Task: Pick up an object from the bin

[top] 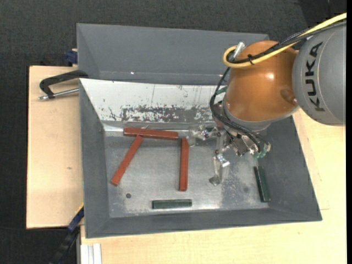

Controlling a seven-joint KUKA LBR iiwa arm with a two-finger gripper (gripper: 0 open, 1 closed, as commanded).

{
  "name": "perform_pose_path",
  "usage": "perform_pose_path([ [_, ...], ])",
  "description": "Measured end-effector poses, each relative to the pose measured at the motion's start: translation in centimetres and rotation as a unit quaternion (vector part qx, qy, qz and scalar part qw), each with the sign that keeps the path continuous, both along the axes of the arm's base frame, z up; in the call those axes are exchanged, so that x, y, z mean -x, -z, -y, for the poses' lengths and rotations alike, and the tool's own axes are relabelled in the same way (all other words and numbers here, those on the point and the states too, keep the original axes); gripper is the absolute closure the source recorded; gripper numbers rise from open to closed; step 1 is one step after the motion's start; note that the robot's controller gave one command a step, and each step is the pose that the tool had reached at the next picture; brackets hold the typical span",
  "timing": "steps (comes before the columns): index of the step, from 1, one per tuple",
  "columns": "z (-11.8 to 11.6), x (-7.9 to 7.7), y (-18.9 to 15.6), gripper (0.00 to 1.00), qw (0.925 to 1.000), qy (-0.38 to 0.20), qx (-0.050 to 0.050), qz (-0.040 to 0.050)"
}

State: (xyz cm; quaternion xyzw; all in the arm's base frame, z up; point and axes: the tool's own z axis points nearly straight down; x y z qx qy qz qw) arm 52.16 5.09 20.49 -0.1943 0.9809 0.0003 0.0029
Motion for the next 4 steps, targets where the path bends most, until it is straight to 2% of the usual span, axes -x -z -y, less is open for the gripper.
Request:
perform_pose_path([
  [1, -0.6, -0.5, 2.1, 0.00, 0.9965, -0.083, 0.001, 0.0019],
  [2, -2.8, -0.1, 5.9, 0.00, 0.9724, -0.233, 0.001, -0.0015],
  [3, 0.9, -5.0, 13.4, 1.00, 0.9637, -0.267, 0.001, 0.0002],
  [4, 0.9, -5.0, 13.4, 1.00, 0.9637, -0.267, 0.001, 0.0001],
])
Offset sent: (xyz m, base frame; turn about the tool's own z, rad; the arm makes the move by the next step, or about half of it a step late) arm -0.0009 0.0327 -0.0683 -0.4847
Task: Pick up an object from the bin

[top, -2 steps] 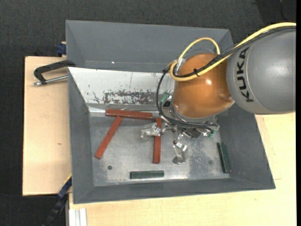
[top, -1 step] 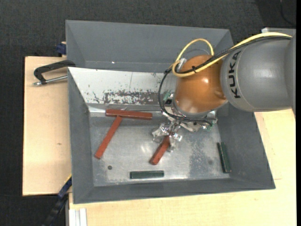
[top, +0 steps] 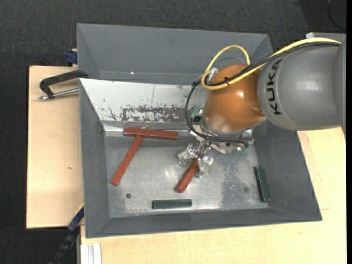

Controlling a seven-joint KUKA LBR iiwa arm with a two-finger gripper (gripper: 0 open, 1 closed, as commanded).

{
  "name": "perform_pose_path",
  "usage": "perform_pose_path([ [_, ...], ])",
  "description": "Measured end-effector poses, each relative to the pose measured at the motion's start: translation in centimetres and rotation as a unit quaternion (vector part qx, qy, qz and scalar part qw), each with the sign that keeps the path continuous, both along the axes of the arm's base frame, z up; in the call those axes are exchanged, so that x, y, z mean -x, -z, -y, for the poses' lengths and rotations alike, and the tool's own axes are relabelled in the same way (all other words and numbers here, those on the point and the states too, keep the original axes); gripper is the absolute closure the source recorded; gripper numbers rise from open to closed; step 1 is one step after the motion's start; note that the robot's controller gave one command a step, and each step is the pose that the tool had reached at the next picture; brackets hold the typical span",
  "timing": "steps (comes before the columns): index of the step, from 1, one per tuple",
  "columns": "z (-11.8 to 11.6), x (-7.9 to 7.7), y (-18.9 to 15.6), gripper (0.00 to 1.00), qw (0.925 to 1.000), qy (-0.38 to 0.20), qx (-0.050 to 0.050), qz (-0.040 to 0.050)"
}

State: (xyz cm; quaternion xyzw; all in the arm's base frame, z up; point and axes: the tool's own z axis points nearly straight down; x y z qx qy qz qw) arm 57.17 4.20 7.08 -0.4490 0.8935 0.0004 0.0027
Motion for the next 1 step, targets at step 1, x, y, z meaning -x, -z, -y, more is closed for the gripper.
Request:
perform_pose_path([
  [1, 0.00, 0.01, -0.07, 1.00, 1.0000, 0.000, 0.000, 0.0001],
])
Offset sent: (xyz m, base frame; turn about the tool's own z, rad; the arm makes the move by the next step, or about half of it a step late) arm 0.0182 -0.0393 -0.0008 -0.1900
